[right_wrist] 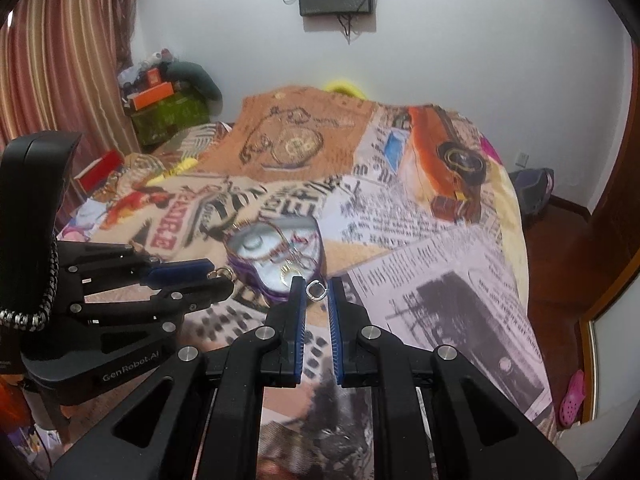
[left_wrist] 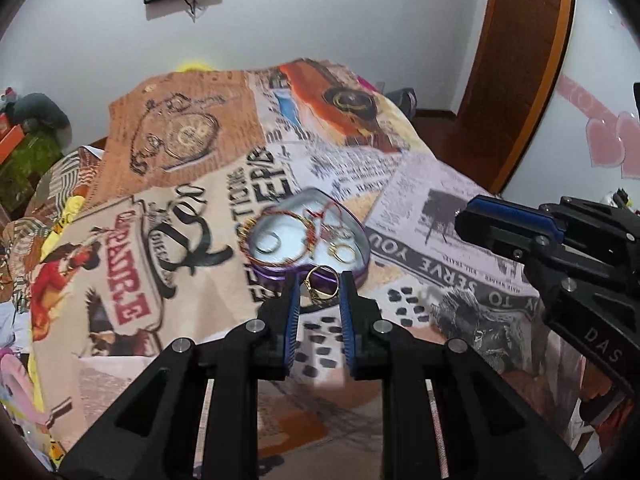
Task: Organize jewelry
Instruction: 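Carry both held rings over the tin's foam, then open both grippers to drop the rings into the tin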
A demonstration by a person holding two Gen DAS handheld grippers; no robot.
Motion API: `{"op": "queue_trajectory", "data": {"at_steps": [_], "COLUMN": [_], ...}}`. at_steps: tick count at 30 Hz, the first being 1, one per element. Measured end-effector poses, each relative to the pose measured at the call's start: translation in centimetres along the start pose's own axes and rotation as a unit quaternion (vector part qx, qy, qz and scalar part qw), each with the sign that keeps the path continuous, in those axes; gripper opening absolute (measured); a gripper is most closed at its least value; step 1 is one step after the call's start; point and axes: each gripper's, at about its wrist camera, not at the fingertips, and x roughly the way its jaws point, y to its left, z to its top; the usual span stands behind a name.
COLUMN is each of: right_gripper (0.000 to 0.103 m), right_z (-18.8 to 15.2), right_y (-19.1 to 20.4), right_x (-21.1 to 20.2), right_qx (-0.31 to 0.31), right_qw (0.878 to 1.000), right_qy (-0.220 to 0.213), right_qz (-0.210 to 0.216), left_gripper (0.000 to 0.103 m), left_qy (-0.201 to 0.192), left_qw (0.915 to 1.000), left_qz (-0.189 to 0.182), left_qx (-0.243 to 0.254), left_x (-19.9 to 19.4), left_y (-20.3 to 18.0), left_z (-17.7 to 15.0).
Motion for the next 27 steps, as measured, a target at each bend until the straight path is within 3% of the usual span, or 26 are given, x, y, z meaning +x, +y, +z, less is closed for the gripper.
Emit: {"op": "queue_trajectory", "data": {"at_steps": [11,27], "right_gripper": [0.010,0.010], "right_z": [1.4,1.1], "right_y": [2.2,1.2], "right_x": [0.5,6.7], "right_qx": [0.008,0.028], "right_qw": [0.999,0.998], "right_qy": [-0.021,0.028], "right_qz": [0.027,0.049], "left_gripper": [0.018,0.018], "left_qy": [-0.037,-0.010], "left_qw": [0.9991,0.9997], "left_qz": [0.005,-0.007], "left_qx": [-0.019,-0.022], "left_x": [-1.8,3.8], "left_y": [2.6,4.3], "left_z": [0.7,1.4]}}
